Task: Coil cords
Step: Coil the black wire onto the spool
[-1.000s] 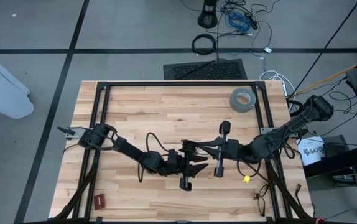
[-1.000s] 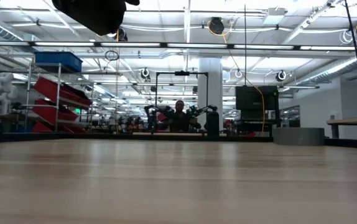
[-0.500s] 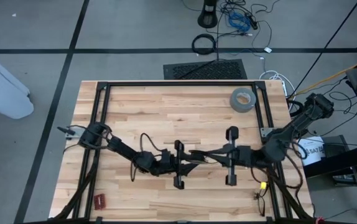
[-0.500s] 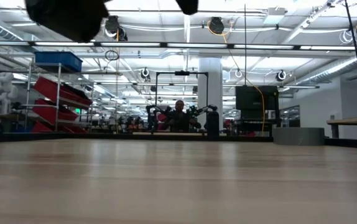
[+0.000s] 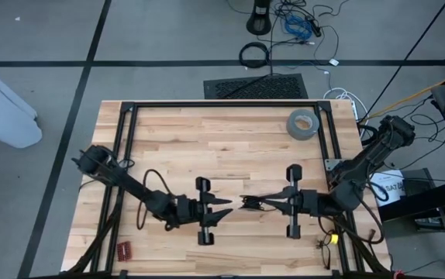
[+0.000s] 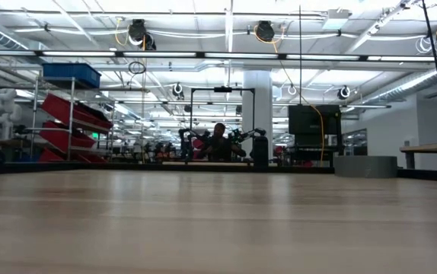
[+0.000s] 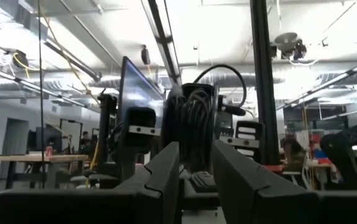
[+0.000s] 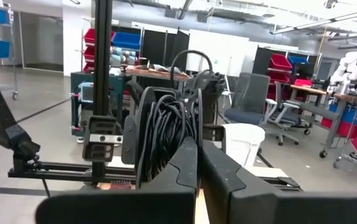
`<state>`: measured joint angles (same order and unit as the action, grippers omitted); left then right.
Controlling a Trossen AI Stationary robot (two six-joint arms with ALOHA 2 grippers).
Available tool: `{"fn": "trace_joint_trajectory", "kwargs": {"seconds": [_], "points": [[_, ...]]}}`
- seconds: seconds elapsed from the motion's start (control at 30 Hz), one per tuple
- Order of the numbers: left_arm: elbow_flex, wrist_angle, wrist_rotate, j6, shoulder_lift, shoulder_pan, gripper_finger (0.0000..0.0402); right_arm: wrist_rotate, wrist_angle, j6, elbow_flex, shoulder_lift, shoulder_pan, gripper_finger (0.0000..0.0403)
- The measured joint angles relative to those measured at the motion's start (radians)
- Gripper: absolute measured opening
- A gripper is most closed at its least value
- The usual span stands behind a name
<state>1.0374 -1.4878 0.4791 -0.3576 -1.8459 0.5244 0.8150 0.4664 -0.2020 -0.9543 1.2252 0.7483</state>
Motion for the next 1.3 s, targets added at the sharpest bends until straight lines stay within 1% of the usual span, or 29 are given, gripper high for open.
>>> {"fn": "trace_joint_trajectory", "kwargs": {"seconds": [0.1,0.3,0.47,0.6,0.97,1.07,1.13,1.2,1.3], "points": [[0.0,0.038,0.0,0.002,0.018,0.002,0.01,-0.009,-0.003,0.002,0.0,0.003,0.0,0.0],[0.0,0.048,-0.004,-0.025,0.019,0.002,0.0102,-0.019,-0.026,0.012,0.0,0.007,0.0,0.0],[0.017,0.129,-0.045,-0.018,0.018,0.0,0.0133,-0.036,-0.035,0.018,0.0,0.007,-0.011,0.0],[0.03,0.147,-0.019,-0.02,0.018,0.0,0.0153,-0.036,-0.049,0.035,0.0,0.007,-0.023,0.0],[0.031,0.168,-0.011,-0.022,0.018,-0.021,0.0155,-0.064,-0.096,0.095,0.0,0.011,-0.065,0.0],[0.031,0.167,-0.008,-0.022,0.018,-0.021,0.0142,-0.065,-0.103,0.105,0.0,0.011,-0.071,0.0],[0.031,0.166,0.001,-0.023,0.018,-0.021,0.0123,-0.066,-0.104,0.105,0.0,0.011,-0.072,0.0],[0.031,0.166,0.003,-0.023,0.018,-0.021,0.0097,-0.066,-0.106,0.105,0.0,0.011,-0.072,0.0],[0.031,0.166,0.004,-0.02,0.018,-0.021,0.0046,-0.065,-0.111,0.105,0.0,0.011,-0.072,0.0]]}}
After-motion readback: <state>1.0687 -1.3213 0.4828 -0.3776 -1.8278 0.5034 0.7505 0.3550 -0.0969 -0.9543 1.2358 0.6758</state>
